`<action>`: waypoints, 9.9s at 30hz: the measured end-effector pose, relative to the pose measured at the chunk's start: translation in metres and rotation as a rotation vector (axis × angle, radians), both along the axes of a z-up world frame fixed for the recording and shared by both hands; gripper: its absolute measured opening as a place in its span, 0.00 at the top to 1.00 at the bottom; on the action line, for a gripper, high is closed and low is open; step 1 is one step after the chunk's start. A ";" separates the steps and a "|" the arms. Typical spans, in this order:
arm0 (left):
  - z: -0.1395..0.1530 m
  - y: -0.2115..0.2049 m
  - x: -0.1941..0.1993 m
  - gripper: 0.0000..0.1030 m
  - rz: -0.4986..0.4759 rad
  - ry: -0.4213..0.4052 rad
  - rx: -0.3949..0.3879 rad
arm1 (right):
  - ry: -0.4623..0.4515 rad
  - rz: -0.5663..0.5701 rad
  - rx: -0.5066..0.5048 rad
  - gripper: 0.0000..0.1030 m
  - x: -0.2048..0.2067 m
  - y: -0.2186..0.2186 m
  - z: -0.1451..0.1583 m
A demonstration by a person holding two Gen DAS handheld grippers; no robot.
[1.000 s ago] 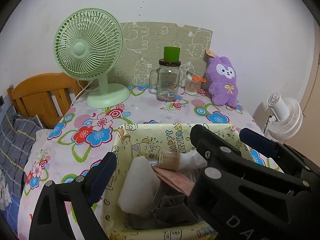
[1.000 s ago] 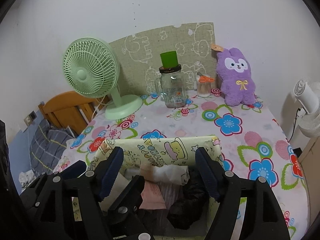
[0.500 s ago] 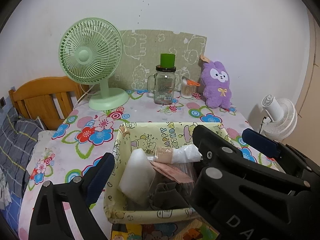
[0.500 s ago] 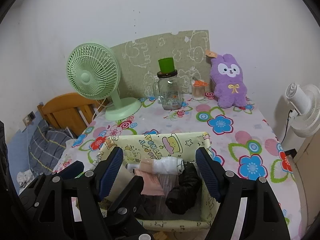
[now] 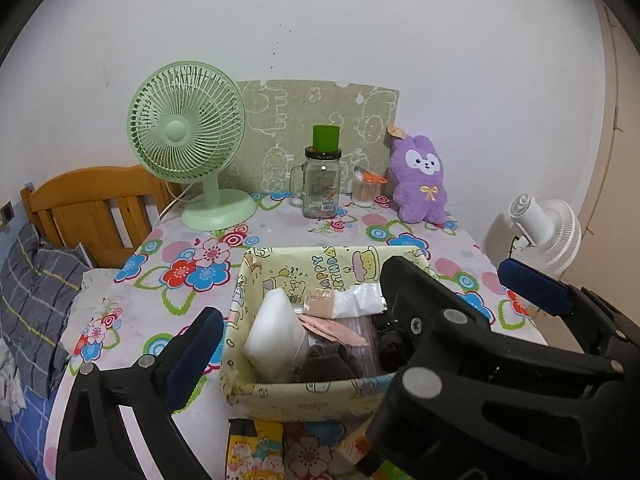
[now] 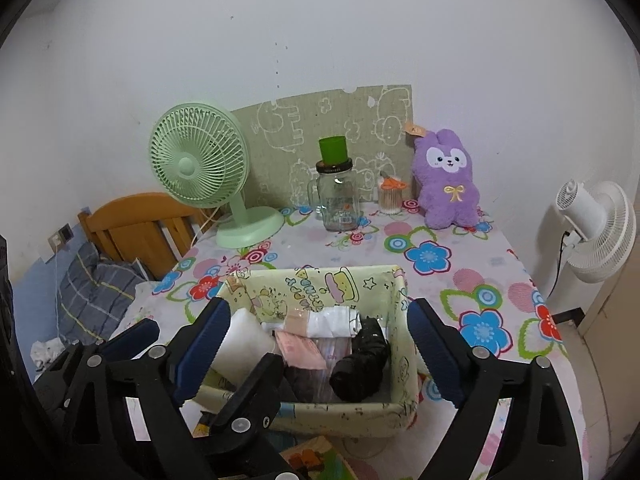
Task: Organize soft objects
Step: 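Lift both grippers out of the box and pull them back, then move left gripper to the yellow cartoon tissue pack while right reaches the green tissue pack, then close left gripper on the yellow cartoon pack while right closes on the green pack, then lift the yellow pack with left gripper while right carries the green pack over the box, then lower both tissue packs into the box and open both grippers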
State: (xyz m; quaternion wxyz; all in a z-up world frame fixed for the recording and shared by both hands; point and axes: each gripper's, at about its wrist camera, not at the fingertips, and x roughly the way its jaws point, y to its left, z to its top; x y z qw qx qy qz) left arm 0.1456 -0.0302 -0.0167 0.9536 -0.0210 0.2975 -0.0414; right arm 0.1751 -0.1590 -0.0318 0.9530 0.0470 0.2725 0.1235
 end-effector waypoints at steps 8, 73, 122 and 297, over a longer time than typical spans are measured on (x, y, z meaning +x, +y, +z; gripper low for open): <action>0.009 0.000 -0.021 0.00 -0.013 -0.029 0.004 | -0.026 -0.016 -0.031 0.03 -0.025 0.000 0.011; -0.056 0.012 -0.104 0.01 0.026 0.005 0.053 | 0.021 0.001 -0.104 0.00 -0.110 0.015 -0.058; -0.130 0.033 -0.053 0.05 0.059 0.235 0.061 | 0.240 -0.011 -0.182 0.22 -0.043 0.036 -0.141; -0.029 -0.016 0.054 0.50 0.008 0.081 0.022 | 0.143 -0.001 -0.045 0.47 0.060 -0.009 -0.032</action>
